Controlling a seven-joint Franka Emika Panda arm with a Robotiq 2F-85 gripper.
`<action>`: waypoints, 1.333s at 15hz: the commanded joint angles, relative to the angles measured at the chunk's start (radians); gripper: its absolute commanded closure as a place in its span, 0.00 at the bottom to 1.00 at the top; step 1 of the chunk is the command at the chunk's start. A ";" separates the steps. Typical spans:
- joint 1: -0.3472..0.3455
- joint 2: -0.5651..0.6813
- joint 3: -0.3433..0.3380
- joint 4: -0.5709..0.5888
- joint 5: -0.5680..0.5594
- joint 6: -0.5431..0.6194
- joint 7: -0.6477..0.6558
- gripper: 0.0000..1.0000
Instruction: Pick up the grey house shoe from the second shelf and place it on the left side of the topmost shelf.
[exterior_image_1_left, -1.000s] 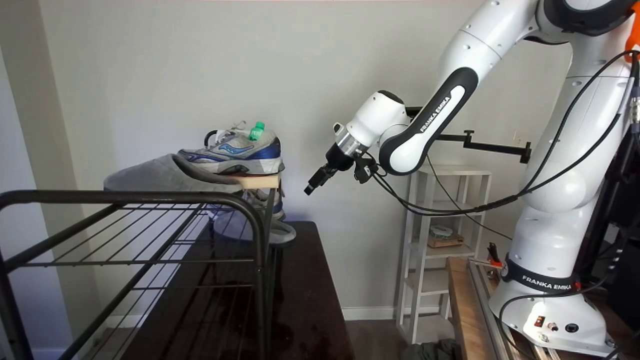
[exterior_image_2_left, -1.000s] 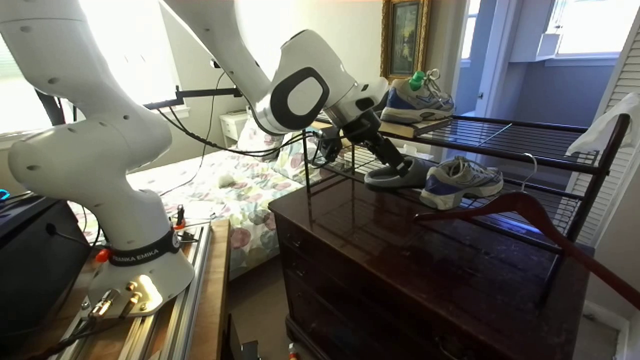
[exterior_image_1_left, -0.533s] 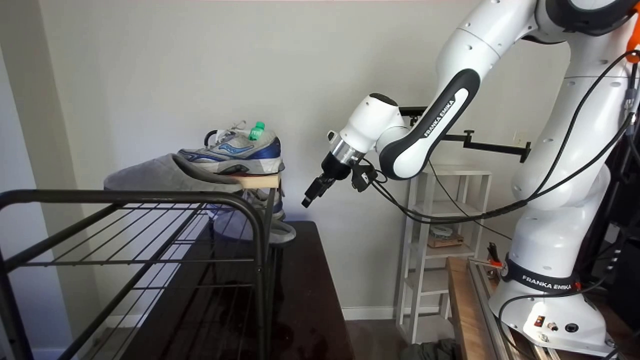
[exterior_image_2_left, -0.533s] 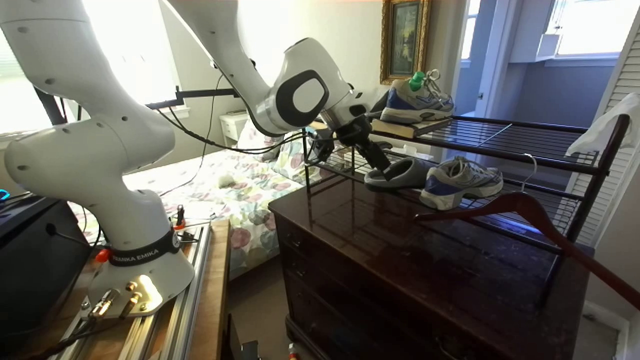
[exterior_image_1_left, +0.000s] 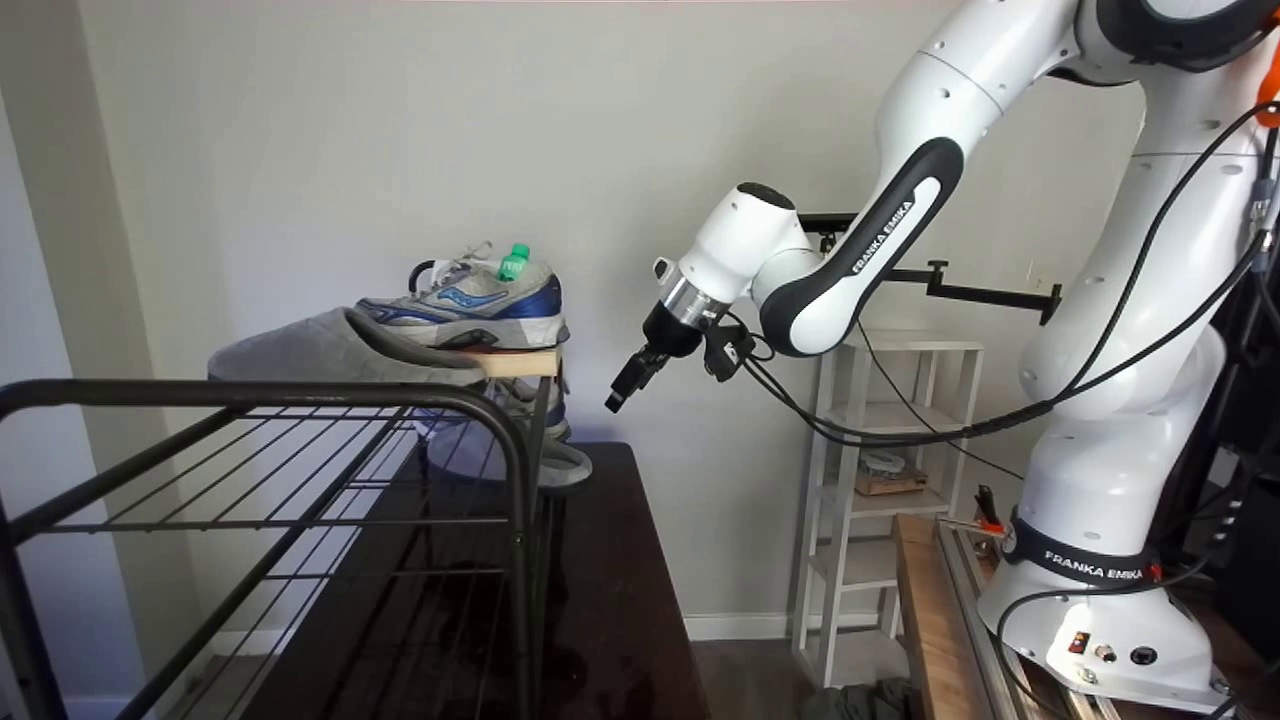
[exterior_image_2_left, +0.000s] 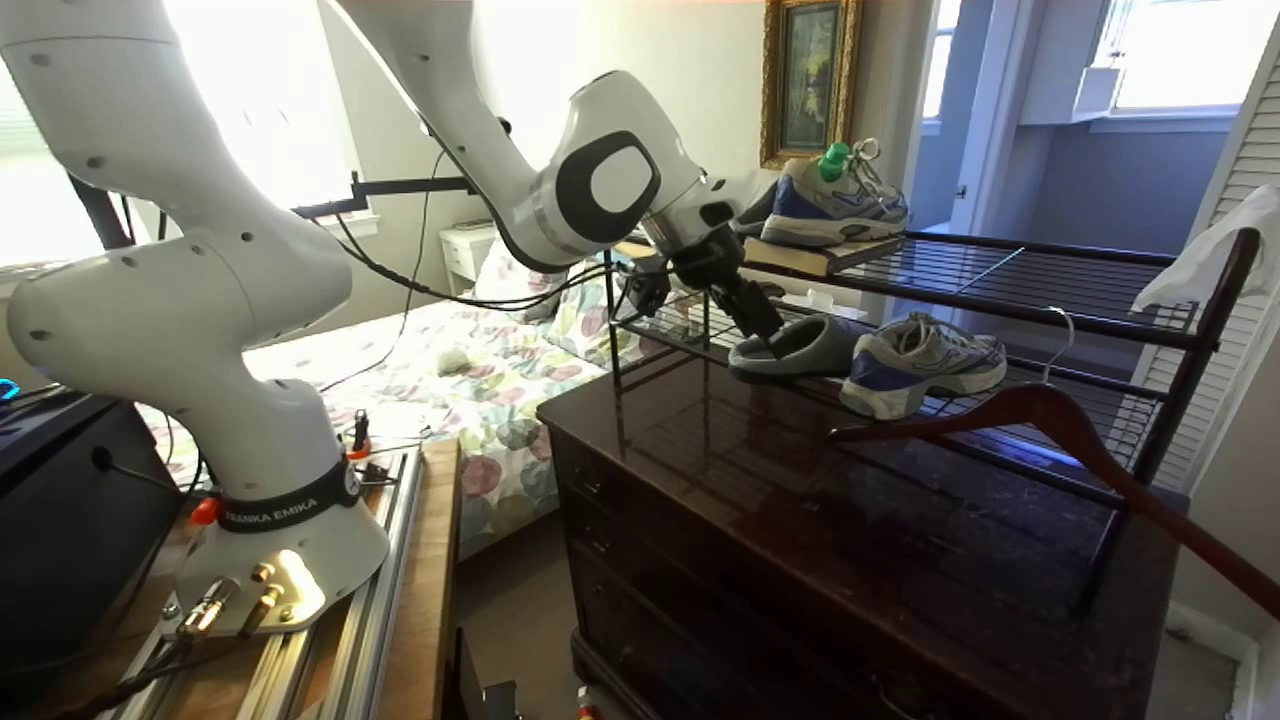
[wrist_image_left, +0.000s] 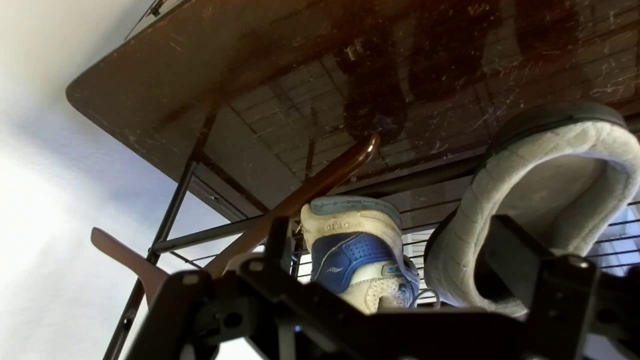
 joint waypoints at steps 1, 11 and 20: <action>-0.074 -0.035 0.050 0.000 -0.110 0.047 0.087 0.00; -0.331 0.074 0.318 0.097 -0.184 -0.073 0.220 0.00; -0.355 0.007 0.330 0.082 -0.226 0.017 0.282 0.00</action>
